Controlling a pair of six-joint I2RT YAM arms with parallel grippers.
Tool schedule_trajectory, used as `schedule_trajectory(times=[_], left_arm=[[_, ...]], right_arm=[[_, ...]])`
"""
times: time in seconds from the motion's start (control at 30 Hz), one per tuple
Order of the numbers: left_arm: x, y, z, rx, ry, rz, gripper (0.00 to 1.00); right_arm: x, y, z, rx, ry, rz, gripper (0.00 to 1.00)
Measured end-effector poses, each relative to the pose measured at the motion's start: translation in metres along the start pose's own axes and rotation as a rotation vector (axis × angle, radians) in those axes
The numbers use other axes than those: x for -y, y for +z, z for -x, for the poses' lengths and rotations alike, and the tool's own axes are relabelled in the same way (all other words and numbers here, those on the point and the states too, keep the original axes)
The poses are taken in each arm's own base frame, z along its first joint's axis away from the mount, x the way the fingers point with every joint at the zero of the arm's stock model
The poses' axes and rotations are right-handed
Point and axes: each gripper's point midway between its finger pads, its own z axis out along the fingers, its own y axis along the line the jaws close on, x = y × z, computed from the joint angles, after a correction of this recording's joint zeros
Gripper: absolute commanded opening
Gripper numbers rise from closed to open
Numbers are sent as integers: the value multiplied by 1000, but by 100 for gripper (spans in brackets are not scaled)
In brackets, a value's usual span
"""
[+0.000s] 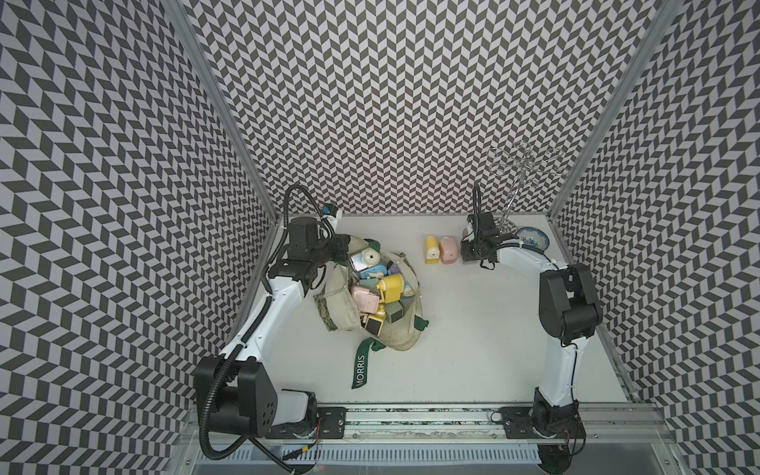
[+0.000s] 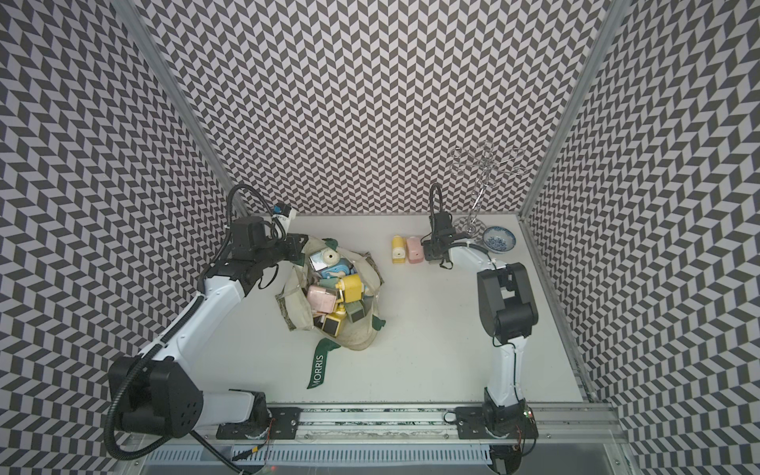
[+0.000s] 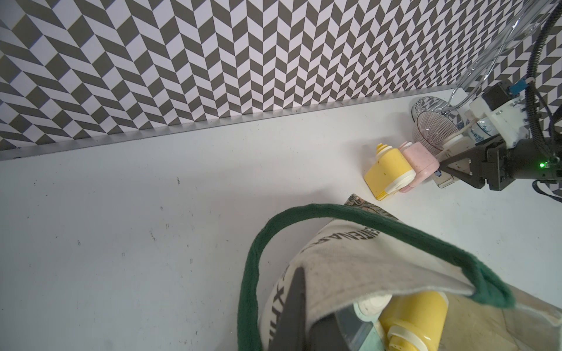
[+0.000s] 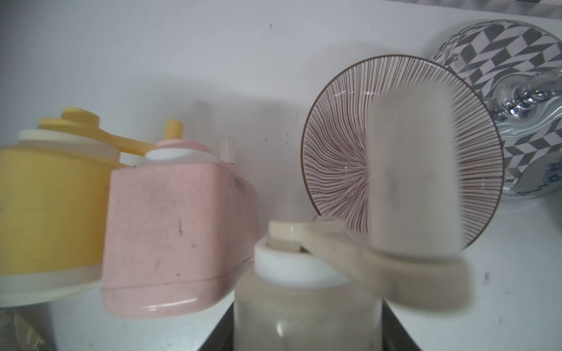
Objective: Take out the pencil sharpeners from the tote bags
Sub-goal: Place the pencil sharpener at the center of the board.
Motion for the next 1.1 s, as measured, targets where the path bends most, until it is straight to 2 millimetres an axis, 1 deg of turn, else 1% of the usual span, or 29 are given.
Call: schedule_trajectory(times=[0.07,0.2,0.3,0.5,0.6,0.77,0.87,0.97,1.1], left_arm=[[0,0,0,0,0,0,0],[0,0,0,0,0,0,0],[0,0,0,0,0,0,0],[0,0,0,0,0,0,0],[0,0,0,0,0,0,0],[0,0,0,0,0,0,0],[0,0,0,0,0,0,0],[0,0,0,0,0,0,0],[0,0,0,0,0,0,0]], right_arm=[[3,2,-4,-6,2,-9,32],[10,9,-26,-55,5,-26,32],[18,12,-37,-86,17,-42,32],[32,12,-37,-81,46,-68,32],[39,12,-32,-82,59,-75,32],[43,20,-4,-38,75,-77,32],[41,25,8,-20,81,-69,32],[38,31,14,-10,82,-54,32],[32,32,14,-12,82,-16,32]])
